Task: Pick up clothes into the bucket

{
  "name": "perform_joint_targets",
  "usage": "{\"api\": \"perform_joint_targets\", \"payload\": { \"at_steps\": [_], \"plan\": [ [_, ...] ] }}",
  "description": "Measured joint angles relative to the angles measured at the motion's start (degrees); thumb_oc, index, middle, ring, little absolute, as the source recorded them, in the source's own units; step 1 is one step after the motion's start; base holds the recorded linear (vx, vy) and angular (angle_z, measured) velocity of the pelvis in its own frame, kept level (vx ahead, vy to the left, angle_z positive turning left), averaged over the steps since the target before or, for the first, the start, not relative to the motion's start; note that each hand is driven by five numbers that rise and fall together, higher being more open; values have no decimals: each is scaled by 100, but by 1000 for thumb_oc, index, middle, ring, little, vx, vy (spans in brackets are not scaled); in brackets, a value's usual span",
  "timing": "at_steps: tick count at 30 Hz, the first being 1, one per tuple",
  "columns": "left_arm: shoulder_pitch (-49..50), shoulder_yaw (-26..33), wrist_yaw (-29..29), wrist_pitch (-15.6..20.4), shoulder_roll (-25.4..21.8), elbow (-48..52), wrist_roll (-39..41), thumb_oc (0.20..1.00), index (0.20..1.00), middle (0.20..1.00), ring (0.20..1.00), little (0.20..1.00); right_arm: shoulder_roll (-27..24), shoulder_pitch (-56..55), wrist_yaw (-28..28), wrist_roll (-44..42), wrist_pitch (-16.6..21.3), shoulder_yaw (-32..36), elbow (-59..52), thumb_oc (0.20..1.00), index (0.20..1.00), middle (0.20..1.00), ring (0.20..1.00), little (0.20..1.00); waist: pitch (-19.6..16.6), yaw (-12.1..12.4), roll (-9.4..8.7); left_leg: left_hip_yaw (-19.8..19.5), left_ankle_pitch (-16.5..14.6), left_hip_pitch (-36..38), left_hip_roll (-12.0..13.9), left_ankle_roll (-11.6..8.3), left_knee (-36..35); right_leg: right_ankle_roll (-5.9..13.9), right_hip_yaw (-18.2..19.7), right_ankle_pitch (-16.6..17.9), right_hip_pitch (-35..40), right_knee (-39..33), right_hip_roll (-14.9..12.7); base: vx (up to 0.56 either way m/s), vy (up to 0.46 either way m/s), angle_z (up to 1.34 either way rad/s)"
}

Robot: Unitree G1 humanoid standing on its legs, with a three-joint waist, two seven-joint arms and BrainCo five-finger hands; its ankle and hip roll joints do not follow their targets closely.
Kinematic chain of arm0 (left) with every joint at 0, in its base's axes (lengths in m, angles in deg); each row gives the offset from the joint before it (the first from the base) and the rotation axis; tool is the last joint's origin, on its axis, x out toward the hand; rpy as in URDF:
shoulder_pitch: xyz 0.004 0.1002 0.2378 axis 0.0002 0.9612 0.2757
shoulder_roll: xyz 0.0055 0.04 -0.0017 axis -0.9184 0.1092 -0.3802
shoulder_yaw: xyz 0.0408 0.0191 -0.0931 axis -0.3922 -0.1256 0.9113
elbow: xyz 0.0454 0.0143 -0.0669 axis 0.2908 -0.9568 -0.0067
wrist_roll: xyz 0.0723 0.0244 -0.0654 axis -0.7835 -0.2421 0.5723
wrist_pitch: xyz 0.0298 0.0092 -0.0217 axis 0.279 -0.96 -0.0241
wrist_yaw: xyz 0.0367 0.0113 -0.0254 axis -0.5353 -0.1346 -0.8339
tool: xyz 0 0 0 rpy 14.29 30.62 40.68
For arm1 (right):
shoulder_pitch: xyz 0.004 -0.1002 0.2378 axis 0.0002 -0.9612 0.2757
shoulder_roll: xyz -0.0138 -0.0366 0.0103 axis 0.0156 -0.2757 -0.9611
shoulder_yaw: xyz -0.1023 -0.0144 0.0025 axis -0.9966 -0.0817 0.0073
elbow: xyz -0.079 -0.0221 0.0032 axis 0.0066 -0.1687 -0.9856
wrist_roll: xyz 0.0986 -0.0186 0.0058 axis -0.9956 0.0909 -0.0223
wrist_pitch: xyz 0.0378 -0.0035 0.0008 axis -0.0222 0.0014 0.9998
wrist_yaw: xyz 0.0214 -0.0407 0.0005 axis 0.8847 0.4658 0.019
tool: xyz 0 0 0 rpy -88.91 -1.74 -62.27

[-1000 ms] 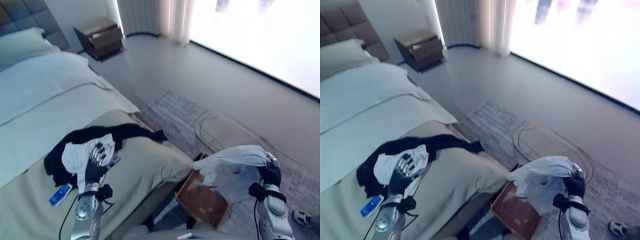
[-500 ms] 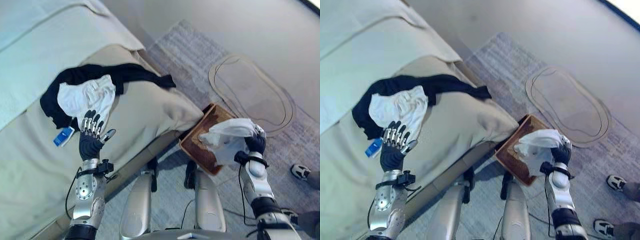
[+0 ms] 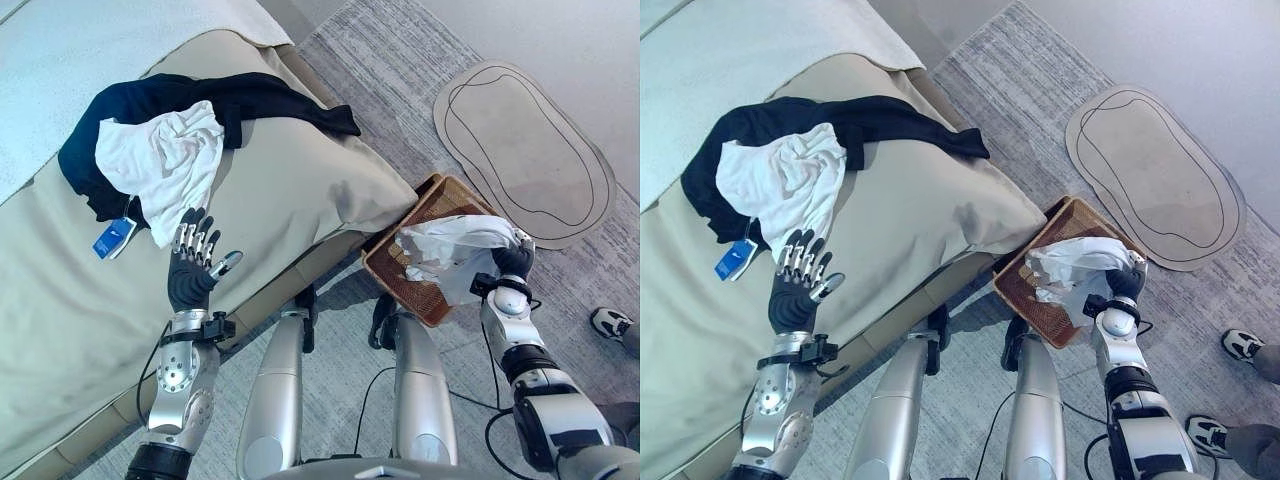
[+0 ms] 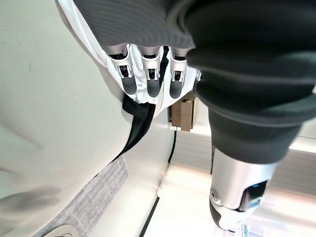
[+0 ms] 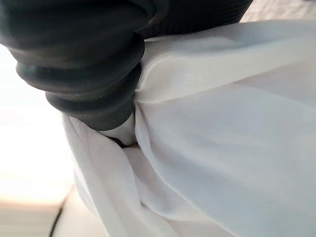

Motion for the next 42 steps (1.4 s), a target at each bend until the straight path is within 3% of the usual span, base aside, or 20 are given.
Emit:
{"api": "perform_joint_targets", "payload": {
  "at_steps": [7,9,10,22,36,39,42],
  "plan": [
    [-55,-20,-106,1,-80,35,0,1000,1000,1000,1000,1000,9,75,4,-85,-114,-84,431,200,200,200,200,200,-4,78,7,-6,-14,-10,-18,1,7,-5,4,-33,-9,36,-17,0,0,0],
    [-51,-20,-106,6,-80,136,0,1000,1000,1000,1000,1000,3,139,17,-90,-141,-87,583,235,235,235,235,235,-6,83,9,-8,-16,-13,-20,-2,-2,-4,4,-44,-17,42,-20,0,0,0],
    [-51,-20,-104,16,-81,160,0,1000,1000,1000,1000,1000,0,139,25,-90,-150,-104,584,1000,1000,1000,1000,1000,-10,82,12,-8,-17,-17,-21,-3,-1,-3,4,-48,-22,46,-21,0,0,0],
    [-45,-22,-98,36,-79,173,3,1000,1000,1000,1000,1000,-104,145,102,-88,-177,-196,823,1000,1000,1000,1000,1000,-450,85,51,-17,-56,-22,-44,-25,-60,4,-16,-109,-43,53,-51,0,0,0],
    [-65,-7,-109,37,-78,165,-29,1000,1000,1000,1000,1000,-129,16,103,-208,-176,-165,798,1000,1000,1000,1000,1000,-457,86,54,-75,-45,138,-70,-8,-160,12,-104,-99,165,-68,-72,2,8,1],
    [-94,60,-344,36,-99,70,-387,1000,1000,1000,1000,1000,-50,-364,100,-202,-161,-125,453,1000,1000,1000,1000,1000,-457,67,54,-72,-32,280,-79,10,-251,31,-110,-87,305,-163,-71,18,25,0],
    [-349,286,-805,22,-86,-541,-1209,1000,1000,1000,1000,1000,205,-1139,129,-98,-121,-137,-699,1000,1000,1000,1000,1000,-457,36,51,-90,-21,460,-78,25,-353,57,-152,-66,513,-288,-60,7,5,1]
  ]
}}
